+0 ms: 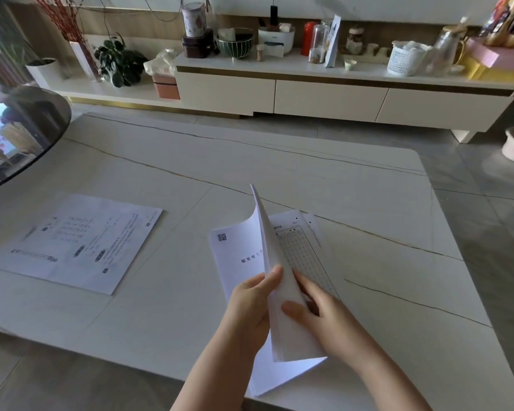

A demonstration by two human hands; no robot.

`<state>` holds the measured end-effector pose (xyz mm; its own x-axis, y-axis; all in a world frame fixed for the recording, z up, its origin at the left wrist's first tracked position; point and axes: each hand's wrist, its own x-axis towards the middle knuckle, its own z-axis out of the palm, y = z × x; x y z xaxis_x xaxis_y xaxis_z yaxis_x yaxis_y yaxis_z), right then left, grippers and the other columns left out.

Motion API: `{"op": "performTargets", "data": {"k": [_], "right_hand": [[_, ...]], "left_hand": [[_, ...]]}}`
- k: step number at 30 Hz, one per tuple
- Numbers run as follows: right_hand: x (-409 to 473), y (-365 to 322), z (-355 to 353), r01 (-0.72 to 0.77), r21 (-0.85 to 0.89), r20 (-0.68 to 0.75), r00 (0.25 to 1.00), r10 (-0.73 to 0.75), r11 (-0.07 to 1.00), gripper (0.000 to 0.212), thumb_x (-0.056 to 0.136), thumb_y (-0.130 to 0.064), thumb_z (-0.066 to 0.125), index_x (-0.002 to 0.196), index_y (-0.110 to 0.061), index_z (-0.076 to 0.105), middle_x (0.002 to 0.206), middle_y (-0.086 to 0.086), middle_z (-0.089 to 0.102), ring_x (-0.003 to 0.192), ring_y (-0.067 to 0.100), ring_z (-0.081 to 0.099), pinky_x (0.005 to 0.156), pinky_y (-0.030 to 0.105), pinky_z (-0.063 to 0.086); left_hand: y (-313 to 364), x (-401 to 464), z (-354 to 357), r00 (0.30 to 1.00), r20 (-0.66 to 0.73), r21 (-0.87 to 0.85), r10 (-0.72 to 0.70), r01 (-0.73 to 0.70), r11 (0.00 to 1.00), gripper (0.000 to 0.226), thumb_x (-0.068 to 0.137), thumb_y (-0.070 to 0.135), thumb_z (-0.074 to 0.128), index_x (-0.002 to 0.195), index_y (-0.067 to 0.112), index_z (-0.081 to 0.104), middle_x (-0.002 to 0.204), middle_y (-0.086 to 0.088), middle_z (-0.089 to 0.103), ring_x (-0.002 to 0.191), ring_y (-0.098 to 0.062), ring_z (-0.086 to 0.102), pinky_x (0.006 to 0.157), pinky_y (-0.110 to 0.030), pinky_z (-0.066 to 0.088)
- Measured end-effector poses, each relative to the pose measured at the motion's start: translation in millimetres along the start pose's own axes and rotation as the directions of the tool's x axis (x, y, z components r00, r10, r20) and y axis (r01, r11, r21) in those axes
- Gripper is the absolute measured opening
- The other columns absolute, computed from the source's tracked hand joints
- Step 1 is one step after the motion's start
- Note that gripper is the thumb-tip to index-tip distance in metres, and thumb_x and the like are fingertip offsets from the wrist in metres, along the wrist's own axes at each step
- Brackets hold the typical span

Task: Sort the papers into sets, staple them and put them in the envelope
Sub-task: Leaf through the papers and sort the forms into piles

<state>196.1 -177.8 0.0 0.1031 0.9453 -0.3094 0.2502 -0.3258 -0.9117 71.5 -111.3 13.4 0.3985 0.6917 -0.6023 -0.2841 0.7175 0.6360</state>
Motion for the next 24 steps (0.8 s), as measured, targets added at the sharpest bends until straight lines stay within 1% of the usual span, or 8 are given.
{"op": "performTargets", "data": {"k": [6, 8, 10, 13, 17, 19, 21, 24], "right_hand": [[4, 9, -8, -0.053, 0.105, -0.179, 0.981, 0.072, 0.993, 0.015, 0.096, -0.032, 0.053, 0.104, -0.024, 0.063, 0.1, -0.005, 0.072, 0.093, 0.011, 0.067, 0.09, 0.039, 0.052], [7, 12, -14, -0.118, 0.229, -0.234, 0.957, 0.172, 0.966, 0.017, 0.096, -0.03, 0.053, 0.106, -0.023, 0.064, 0.102, -0.004, 0.072, 0.096, 0.013, 0.067, 0.091, 0.038, 0.052], [7, 12, -24, -0.181, 0.308, -0.245, 0.933, 0.262, 0.934, 0.033, 0.095, -0.047, 0.048, 0.112, -0.025, 0.066, 0.107, -0.003, 0.072, 0.102, 0.017, 0.066, 0.094, 0.04, 0.05], [4, 9, -33, -0.191, 0.198, -0.283, 0.928, 0.243, 0.961, 0.058, 0.084, -0.071, 0.044, 0.121, -0.03, 0.061, 0.117, -0.01, 0.066, 0.114, 0.013, 0.058, 0.101, 0.036, 0.043], [-5, 2, -28, -0.058, -0.24, -0.49, 0.869, -0.07, 0.969, 0.054, 0.088, -0.034, 0.064, 0.138, -0.024, 0.046, 0.139, -0.011, 0.047, 0.131, 0.007, 0.041, 0.101, 0.02, 0.029], [-5, -3, -18, 0.014, -0.247, -0.369, 0.923, -0.107, 0.969, 0.054, 0.087, -0.034, 0.066, 0.137, -0.028, 0.047, 0.137, -0.015, 0.047, 0.128, 0.0, 0.039, 0.099, 0.015, 0.027], [-5, -4, -5, -0.024, -0.166, -0.134, 0.991, 0.002, 0.986, 0.067, 0.083, -0.042, 0.069, 0.142, -0.036, 0.038, 0.138, -0.022, 0.039, 0.127, -0.006, 0.034, 0.101, 0.014, 0.027], [-4, -1, 6, -0.051, -0.175, 0.034, 0.998, 0.057, 0.983, 0.08, 0.081, -0.044, 0.071, 0.147, -0.039, 0.026, 0.134, -0.024, 0.043, 0.121, -0.006, 0.045, 0.095, 0.012, 0.037]], "left_hand": [[1, -1, -2, 0.995, -0.101, 0.035, 0.002, 0.002, 0.999, 0.015, 0.09, 0.007, 0.059, 0.085, -0.006, 0.066, 0.075, -0.019, 0.071, 0.061, -0.026, 0.069, 0.065, -0.036, 0.058], [2, -1, -7, 0.987, -0.161, 0.066, 0.006, 0.005, 0.998, 0.014, 0.09, 0.007, 0.059, 0.083, -0.003, 0.065, 0.069, -0.017, 0.069, 0.057, -0.026, 0.066, 0.065, -0.036, 0.057], [1, -1, -12, 0.978, -0.208, 0.096, 0.01, 0.01, 0.995, 0.014, 0.091, 0.007, 0.059, 0.081, -0.002, 0.063, 0.066, -0.015, 0.068, 0.057, -0.026, 0.064, 0.066, -0.037, 0.055], [-1, -1, -18, 0.971, -0.237, 0.093, 0.033, -0.011, 0.996, 0.009, 0.093, 0.003, 0.056, 0.087, -0.001, 0.062, 0.071, -0.017, 0.067, 0.063, -0.028, 0.063, 0.065, -0.037, 0.055], [-4, -2, -21, 0.981, -0.192, 0.034, 0.031, -0.025, 0.999, 0.012, 0.095, 0.002, 0.051, 0.101, 0.001, 0.062, 0.086, -0.018, 0.069, 0.074, -0.03, 0.065, 0.075, -0.041, 0.055], [-6, -3, -19, 0.987, -0.16, -0.02, -0.01, 0.007, 1.0, 0.013, 0.096, 0.005, 0.052, 0.1, 0.0, 0.062, 0.087, -0.019, 0.07, 0.075, -0.03, 0.066, 0.075, -0.041, 0.055], [-10, -6, -14, 0.993, -0.106, -0.105, -0.044, 0.033, 0.994, 0.015, 0.096, 0.006, 0.051, 0.102, -0.001, 0.062, 0.087, -0.02, 0.071, 0.071, -0.028, 0.069, 0.067, -0.04, 0.058], [-15, -8, -13, 0.997, -0.057, -0.197, -0.05, 0.038, 0.98, 0.021, 0.097, 0.008, 0.049, 0.11, -0.004, 0.061, 0.093, -0.022, 0.071, 0.073, -0.029, 0.071, 0.059, -0.036, 0.06]]}}
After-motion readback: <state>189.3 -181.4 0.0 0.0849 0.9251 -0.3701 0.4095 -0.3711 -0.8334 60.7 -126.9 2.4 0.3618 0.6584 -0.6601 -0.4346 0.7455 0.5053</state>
